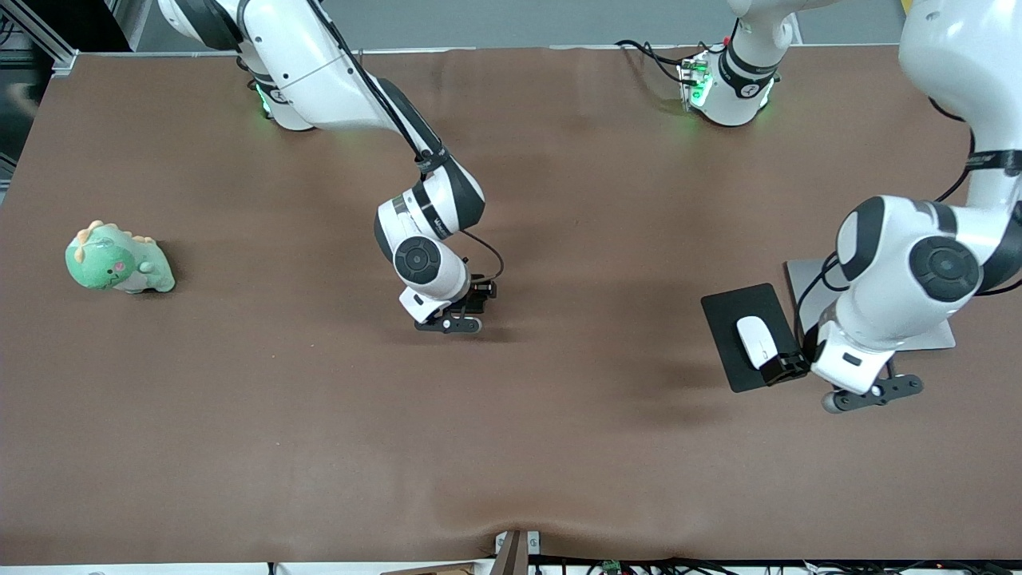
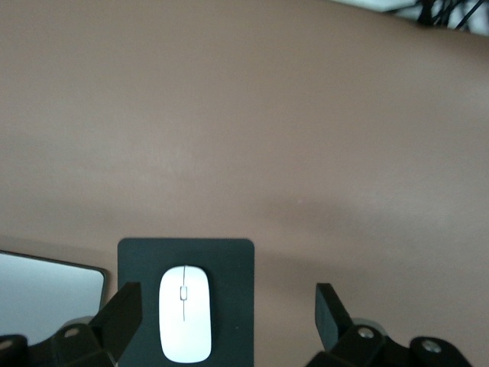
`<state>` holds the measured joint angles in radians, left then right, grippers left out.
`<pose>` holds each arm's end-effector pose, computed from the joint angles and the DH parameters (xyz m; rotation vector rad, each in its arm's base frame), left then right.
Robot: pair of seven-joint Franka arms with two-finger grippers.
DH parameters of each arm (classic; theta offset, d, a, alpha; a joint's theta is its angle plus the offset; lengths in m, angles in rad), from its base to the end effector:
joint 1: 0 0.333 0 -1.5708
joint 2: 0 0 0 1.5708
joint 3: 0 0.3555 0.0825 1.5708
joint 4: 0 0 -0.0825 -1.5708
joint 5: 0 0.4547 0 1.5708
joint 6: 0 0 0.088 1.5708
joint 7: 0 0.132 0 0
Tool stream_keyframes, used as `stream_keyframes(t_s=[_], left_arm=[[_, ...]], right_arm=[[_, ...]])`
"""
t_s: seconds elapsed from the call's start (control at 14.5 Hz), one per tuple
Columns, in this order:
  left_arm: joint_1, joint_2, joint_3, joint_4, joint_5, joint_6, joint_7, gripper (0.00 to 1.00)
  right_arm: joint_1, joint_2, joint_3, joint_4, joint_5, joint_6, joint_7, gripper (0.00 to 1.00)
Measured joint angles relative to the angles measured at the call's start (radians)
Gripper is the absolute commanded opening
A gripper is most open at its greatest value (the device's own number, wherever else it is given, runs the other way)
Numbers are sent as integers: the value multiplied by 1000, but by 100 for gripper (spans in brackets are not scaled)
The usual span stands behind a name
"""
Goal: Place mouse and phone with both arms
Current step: 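Lower the white mouse onto the black pad and open the left gripper, then carry the black phone toward the green plush toy with the right gripper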
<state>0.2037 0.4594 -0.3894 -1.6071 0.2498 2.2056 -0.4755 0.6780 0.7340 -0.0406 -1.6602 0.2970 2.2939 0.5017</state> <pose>0.7705 -0.0945 0.3749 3.0989 0.3275 0.2868 0.5900 0.4544 0.1254 -3.0245 0.0958 0.2754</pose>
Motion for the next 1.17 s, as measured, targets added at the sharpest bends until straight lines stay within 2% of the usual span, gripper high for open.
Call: stream_keyframes(t_s=[0.21,0.48,0.89,1.17], left_arm=[[0,-60,-17,50,0,-101,0,100],[0,-149,-56,114,0,-275,0,100],[0,-251,-86,123,-52,-371,-1,100],[3,-296,-86,124,-70,-412,10,100]], right_arm=[[-10,0,-11,3,0,-26,0,0],[-69,-15,-32,44,0,-169,0,0],[-159,-58,-57,36,-4,-228,-57,0],[-228,-93,-74,-18,-4,-229,-173,0]])
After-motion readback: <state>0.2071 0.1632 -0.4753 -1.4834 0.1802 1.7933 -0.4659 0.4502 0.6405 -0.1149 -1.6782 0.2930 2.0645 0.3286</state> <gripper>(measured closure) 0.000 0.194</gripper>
